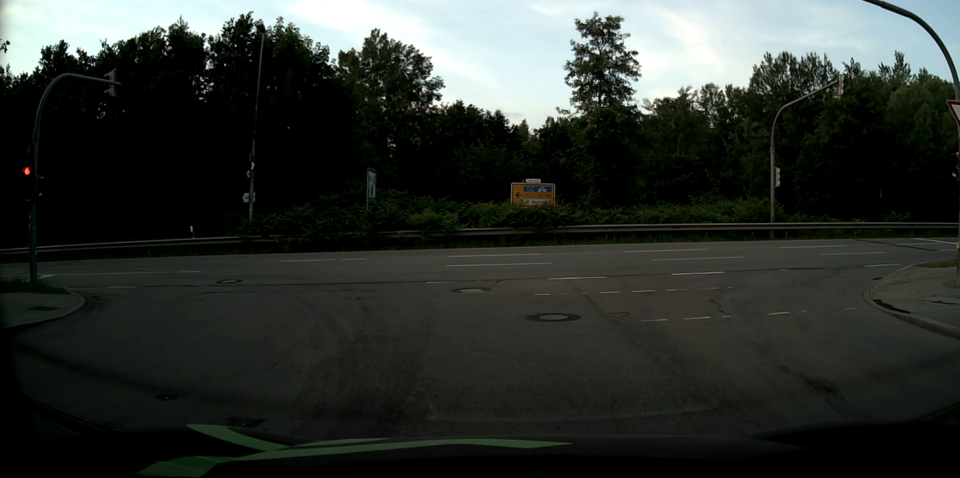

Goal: Follow the waypoints while adhering to traffic rules and regulations

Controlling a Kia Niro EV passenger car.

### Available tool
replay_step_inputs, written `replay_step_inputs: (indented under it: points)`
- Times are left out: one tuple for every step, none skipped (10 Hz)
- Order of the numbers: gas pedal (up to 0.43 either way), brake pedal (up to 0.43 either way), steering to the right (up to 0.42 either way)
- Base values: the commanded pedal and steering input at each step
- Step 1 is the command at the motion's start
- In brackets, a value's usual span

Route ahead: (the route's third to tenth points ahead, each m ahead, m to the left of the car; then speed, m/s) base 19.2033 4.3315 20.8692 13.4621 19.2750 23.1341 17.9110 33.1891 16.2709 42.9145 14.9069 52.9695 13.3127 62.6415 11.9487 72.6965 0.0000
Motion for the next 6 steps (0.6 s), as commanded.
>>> replay_step_inputs:
  points:
    - [0.000,0.323,-0.016]
    - [0.000,0.323,-0.016]
    - [0.000,0.323,-0.016]
    - [0.000,0.323,-0.016]
    - [0.000,0.323,-0.016]
    - [0.000,0.323,-0.016]
